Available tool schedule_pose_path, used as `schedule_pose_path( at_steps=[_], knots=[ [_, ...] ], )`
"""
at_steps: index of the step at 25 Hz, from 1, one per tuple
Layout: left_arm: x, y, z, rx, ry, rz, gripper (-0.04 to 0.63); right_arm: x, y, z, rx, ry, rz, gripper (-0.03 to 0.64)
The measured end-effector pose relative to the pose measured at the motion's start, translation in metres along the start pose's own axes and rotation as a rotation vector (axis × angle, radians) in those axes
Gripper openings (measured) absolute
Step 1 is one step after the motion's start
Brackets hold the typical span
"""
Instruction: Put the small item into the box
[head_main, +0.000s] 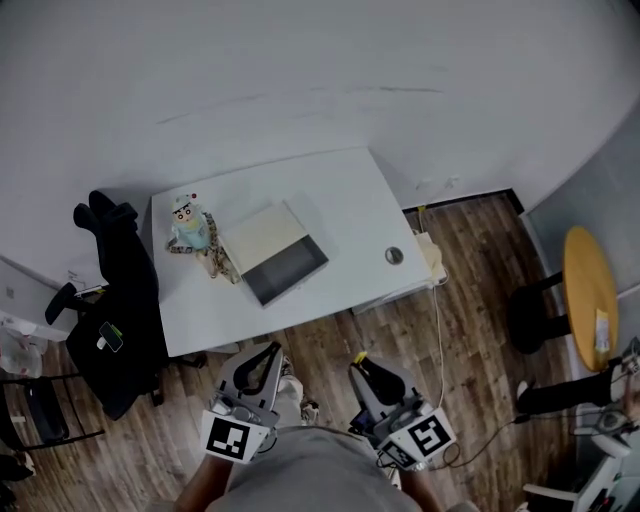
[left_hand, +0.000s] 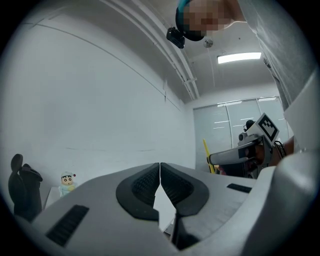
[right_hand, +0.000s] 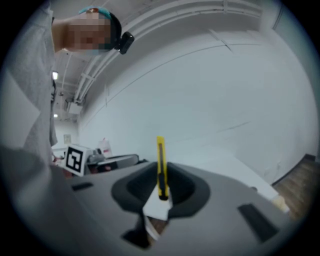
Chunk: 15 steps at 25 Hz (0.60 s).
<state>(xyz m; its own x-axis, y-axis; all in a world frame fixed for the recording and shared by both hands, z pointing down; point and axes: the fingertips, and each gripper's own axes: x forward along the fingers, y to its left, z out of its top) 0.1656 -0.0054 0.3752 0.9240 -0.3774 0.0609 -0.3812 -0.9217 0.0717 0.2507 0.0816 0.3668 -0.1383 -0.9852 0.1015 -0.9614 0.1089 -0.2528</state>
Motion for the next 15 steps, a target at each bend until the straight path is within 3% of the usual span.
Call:
schedule_pose_path(
  at_steps=[10, 15],
  knots=[
    [0.061, 0.055, 0.003, -0.030, 0.017, 0.027, 0.035, 0.076, -0.045, 0.025, -0.016, 0.011, 0.039, 0.080],
    [0.078, 0.078, 0.003, -0.035, 0.015, 0.029, 0.035, 0.109, -0.060, 0.012, -0.083, 0.128, 0.056, 0.080]
  ],
)
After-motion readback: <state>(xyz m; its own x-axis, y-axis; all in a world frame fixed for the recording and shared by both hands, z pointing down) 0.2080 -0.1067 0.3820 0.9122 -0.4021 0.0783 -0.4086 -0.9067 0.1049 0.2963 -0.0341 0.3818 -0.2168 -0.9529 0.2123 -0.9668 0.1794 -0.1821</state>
